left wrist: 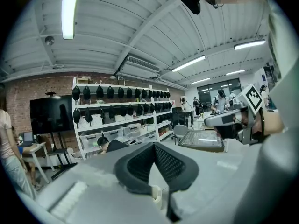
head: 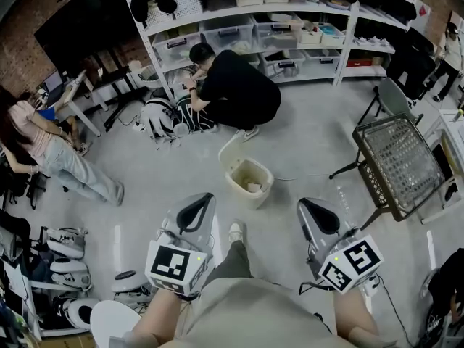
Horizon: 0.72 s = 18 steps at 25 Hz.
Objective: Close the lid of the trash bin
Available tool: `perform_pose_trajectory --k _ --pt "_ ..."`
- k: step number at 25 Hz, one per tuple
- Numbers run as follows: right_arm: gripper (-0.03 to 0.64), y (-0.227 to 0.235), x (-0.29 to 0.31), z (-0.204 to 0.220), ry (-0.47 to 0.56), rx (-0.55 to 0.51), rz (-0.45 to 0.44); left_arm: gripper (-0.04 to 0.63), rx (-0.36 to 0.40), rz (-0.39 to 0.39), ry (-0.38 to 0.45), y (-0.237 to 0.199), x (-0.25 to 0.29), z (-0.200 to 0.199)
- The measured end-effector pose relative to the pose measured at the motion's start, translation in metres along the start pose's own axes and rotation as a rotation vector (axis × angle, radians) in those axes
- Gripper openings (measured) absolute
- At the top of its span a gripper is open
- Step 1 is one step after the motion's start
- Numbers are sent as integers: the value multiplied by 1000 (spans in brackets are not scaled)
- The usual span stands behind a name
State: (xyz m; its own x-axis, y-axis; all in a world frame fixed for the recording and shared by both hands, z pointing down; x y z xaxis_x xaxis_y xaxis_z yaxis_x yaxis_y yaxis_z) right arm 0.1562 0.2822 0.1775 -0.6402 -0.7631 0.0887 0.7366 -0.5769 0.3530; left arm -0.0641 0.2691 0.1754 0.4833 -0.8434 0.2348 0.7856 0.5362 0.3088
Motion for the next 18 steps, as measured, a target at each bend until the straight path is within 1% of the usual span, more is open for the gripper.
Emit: perform_pose_trajectory --k 6,9,13,15,18 --pt "3 26 56 -6 -29 -1 45 2 1 41 -2 -44 54 10" --pt "3 38 96 -13 -45 4 61 2 -4 64 -7 -77 85 16" --pt "3 55 151 -22 -77 15 71 2 -15 85 -39 -122 126 27" --pt "3 64 181 -27 -89 15 80 2 -4 101 -43 -145 150 32" --pt "3 75 230 -30 -106 23 82 2 -8 137 -65 -179 185 51"
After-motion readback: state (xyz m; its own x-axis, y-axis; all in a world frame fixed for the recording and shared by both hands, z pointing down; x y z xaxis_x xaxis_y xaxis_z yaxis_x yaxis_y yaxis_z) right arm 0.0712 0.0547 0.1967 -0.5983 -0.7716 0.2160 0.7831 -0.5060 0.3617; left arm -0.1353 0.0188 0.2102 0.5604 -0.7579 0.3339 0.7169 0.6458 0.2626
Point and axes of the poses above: the fingertips, and each gripper's own axes: x forward along the fingers, y to its right, z out of its underside, the point moved 4 cm from there along -x, backward along the fingers, and after that the axes turned 10 degrees about x, right-handed, at the moved point
